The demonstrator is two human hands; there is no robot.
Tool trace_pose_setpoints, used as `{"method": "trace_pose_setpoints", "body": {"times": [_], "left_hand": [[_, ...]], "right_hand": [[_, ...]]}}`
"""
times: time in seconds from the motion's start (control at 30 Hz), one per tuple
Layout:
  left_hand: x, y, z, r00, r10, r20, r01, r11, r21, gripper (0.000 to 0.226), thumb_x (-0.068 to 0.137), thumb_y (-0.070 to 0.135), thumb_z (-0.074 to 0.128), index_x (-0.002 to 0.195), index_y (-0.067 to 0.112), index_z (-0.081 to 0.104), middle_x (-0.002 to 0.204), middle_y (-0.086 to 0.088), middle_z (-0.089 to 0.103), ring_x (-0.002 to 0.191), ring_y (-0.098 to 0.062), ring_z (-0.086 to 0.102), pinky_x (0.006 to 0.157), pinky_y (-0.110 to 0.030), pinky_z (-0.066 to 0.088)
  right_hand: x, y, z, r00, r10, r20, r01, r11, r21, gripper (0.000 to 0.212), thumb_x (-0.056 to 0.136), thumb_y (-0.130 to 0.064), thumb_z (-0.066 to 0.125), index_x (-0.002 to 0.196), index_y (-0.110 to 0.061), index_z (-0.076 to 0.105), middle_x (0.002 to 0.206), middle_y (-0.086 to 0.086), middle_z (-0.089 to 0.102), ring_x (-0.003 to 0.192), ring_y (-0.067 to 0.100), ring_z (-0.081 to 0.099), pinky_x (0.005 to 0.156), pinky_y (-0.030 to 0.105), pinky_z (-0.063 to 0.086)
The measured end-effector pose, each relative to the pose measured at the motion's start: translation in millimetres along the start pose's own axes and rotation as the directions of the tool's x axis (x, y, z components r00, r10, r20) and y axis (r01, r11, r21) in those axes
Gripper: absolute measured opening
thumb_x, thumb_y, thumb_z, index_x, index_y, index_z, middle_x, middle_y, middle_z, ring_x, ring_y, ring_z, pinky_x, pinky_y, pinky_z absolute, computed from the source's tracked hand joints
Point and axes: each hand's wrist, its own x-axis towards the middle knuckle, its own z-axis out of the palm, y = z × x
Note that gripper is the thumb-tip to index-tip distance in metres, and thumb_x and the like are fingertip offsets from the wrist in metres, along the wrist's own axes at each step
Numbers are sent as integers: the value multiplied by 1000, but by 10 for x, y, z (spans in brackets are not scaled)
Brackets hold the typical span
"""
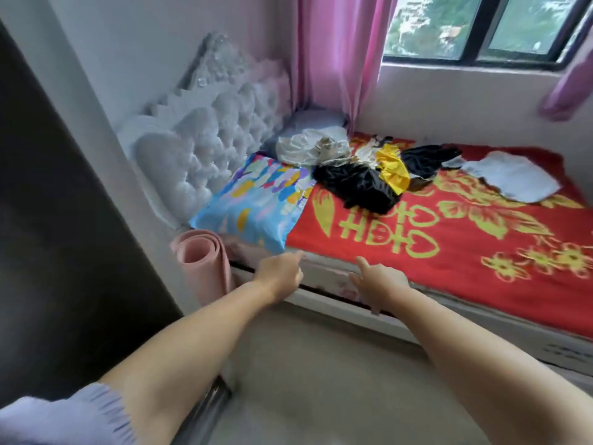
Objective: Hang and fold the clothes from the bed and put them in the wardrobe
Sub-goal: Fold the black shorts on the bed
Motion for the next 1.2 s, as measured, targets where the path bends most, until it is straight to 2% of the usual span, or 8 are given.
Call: {"method": "trace_pose_setpoints", "body": {"times": [0.1, 0.23, 0.5, 0.67, 0.8, 0.93, 1.03, 1.2], "left_hand": [[388, 711, 197, 997, 79, 13, -78, 996, -41, 52, 95, 23, 42, 146, 22, 31, 121, -5, 62, 105, -31, 59, 76, -35, 42], [834, 1455, 369, 989, 145, 28, -141, 985, -103, 53, 97, 23, 40, 148, 21, 27, 86, 2, 59, 72, -22, 56, 58, -32, 36], [1855, 2093, 591, 983, 168, 73, -161, 982, -100, 50, 97, 21, 41, 146, 20, 33, 64, 11, 49, 53, -13, 49, 45, -28, 32], [2693, 2138, 807, 974, 192, 120, -181, 979, -95, 49, 97, 20, 40, 145, 20, 34, 67, 11, 44, 50, -10, 43, 42, -27, 26], [3478, 2124, 901, 952, 243, 188, -228, 969, -98, 49, 97, 19, 40, 145, 19, 32, 68, 9, 47, 50, -14, 43, 41, -28, 27], [4331, 2113, 954, 938, 246, 246, -234, 969, -79, 43, 97, 19, 38, 140, 17, 36, 89, -3, 62, 59, -20, 50, 44, -29, 31], [4727, 2148, 1105, 929, 210, 305, -195, 978, -78, 43, 97, 18, 38, 140, 17, 36, 76, -1, 57, 53, -17, 47, 45, -29, 31], [5248, 2221, 1477, 894, 178, 411, -160, 984, -80, 46, 96, 17, 38, 143, 17, 35, 69, 4, 54, 53, -17, 48, 44, -28, 32]], "right_hand": [[-112, 880, 27, 995, 96, 34, -96, 995, -8, 50, 103, -33, 29, 151, -20, 19, 120, 6, 61, 89, 26, 63, 62, 35, 47], [-166, 1767, 71, 974, 221, 52, -225, 971, 82, 58, 102, -48, 23, 152, -20, 12, 111, 6, 66, 96, 26, 64, 66, 34, 46], [217, 2670, 256, 948, 293, 121, -308, 941, 137, 58, 102, -47, 23, 152, -20, 13, 103, 4, 67, 88, 24, 64, 64, 34, 47], [908, 3086, 257, 929, 324, 177, -347, 930, 120, 56, 102, -46, 23, 152, -20, 14, 114, 7, 64, 100, 28, 62, 70, 37, 46], [1575, 3414, 157, 921, 342, 186, -368, 920, 134, 55, 103, -45, 23, 152, -20, 15, 104, 4, 66, 89, 25, 63, 66, 35, 48], [2188, 3752, 121, 903, 372, 213, -410, 896, 171, 52, 103, -40, 27, 151, -21, 17, 104, 3, 65, 87, 24, 62, 67, 34, 47], [2464, 3926, 277, 878, 369, 305, -436, 879, 191, 51, 102, -34, 30, 150, -21, 18, 106, 4, 63, 82, 24, 57, 67, 34, 44], [2965, 4328, 678, 833, 340, 436, -460, 864, 206, 50, 100, -31, 33, 148, -20, 23, 127, 7, 58, 110, 28, 58, 79, 35, 42]]}}
